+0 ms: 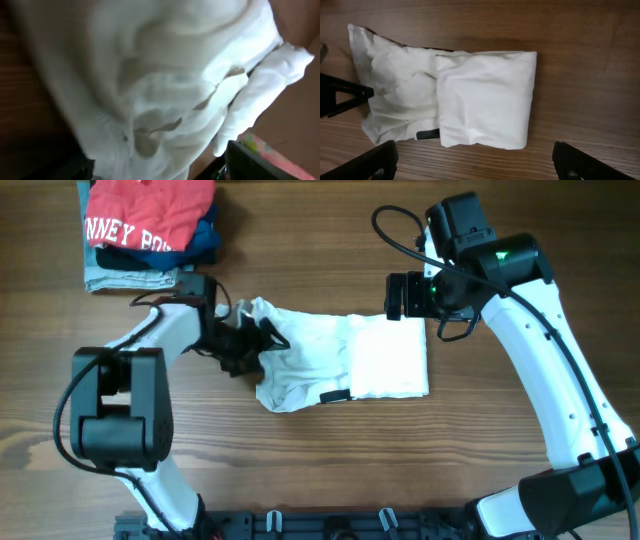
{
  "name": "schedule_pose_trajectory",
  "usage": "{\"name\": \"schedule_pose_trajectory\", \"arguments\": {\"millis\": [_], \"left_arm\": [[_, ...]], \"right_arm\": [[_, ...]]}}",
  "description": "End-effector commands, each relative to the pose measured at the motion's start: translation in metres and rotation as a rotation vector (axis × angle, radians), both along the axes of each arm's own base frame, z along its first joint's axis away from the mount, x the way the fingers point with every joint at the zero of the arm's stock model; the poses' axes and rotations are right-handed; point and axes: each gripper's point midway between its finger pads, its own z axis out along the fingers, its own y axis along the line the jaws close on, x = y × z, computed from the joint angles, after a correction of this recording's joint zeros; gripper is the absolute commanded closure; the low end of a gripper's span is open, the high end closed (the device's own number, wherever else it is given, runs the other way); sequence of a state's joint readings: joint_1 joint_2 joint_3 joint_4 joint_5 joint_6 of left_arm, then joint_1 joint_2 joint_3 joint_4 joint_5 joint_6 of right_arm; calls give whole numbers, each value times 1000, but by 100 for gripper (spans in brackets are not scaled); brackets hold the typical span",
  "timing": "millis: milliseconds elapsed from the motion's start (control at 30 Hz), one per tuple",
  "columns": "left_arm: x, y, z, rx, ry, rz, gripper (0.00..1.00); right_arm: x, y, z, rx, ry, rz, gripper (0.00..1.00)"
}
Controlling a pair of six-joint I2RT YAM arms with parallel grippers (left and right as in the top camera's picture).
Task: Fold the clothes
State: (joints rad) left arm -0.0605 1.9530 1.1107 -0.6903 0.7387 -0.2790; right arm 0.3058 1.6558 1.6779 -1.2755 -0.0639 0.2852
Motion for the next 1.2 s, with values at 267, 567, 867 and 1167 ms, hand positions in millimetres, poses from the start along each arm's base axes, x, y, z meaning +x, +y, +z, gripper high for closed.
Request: {"name": "schedule_pose_trajectory", "arguments": {"millis": [267, 567, 867, 1167], "left_arm": [[-42, 9, -73, 318, 115, -109, 96], [-21, 116, -47, 617, 266, 110, 96], [12, 127, 48, 631, 264, 120, 96], [-19, 0, 105, 644, 41, -141, 96]], "right_arm": [[-1, 0, 0, 4, 8, 13, 0], [0, -5, -1, -20, 2, 9, 0], [15, -56, -2, -144, -31, -131, 0], [1, -105, -82, -73, 114, -289, 0]]}}
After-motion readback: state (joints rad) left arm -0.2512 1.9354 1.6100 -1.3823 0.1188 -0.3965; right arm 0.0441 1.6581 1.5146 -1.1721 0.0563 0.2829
